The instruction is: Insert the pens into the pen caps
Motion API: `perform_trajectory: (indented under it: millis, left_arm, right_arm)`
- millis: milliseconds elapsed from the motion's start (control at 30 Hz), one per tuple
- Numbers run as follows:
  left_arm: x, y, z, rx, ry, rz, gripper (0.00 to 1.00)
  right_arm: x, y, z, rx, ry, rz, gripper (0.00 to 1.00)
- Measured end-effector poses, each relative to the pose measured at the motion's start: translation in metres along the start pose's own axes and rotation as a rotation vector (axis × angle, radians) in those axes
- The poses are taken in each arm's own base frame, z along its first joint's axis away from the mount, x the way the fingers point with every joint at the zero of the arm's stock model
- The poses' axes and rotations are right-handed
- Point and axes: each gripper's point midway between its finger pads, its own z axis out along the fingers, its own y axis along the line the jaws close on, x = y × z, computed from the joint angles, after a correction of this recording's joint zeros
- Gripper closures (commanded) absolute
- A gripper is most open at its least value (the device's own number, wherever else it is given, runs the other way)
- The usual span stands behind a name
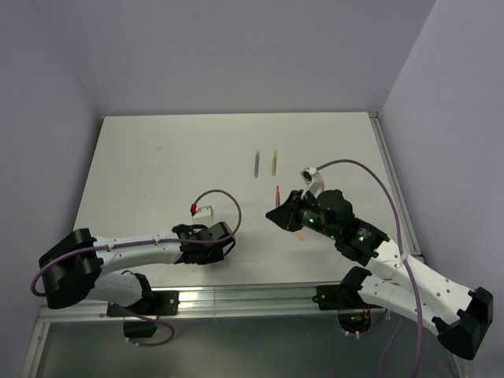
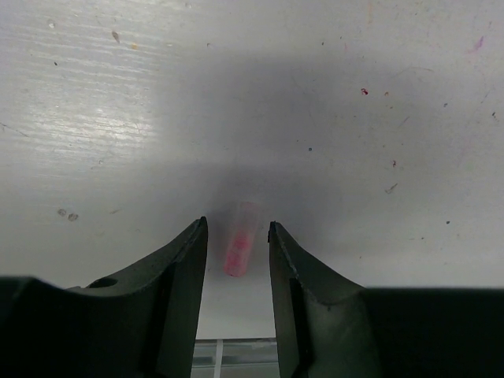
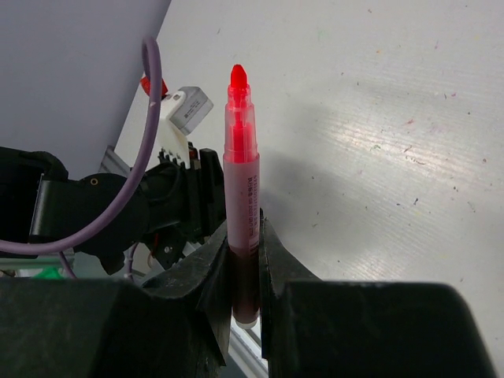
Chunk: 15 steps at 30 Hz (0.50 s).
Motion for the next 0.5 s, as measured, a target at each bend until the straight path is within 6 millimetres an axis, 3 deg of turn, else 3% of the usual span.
perform_trajectory:
  millis: [267,500]
  left_arm:
    - [0.0061,-0.0036,0.005,0.006,0.026,0.018,0.58]
    - [0.0067,-0.0048,0.0078,-0.004,0.031,0.044,0.66]
  right_arm:
    - [0.0015,-0.0013,-0.0008,0.0,-0.001,0.0,1.0]
    - [0.006,-0.0051,-0.0014,0.004,0.004,0.001,1.0]
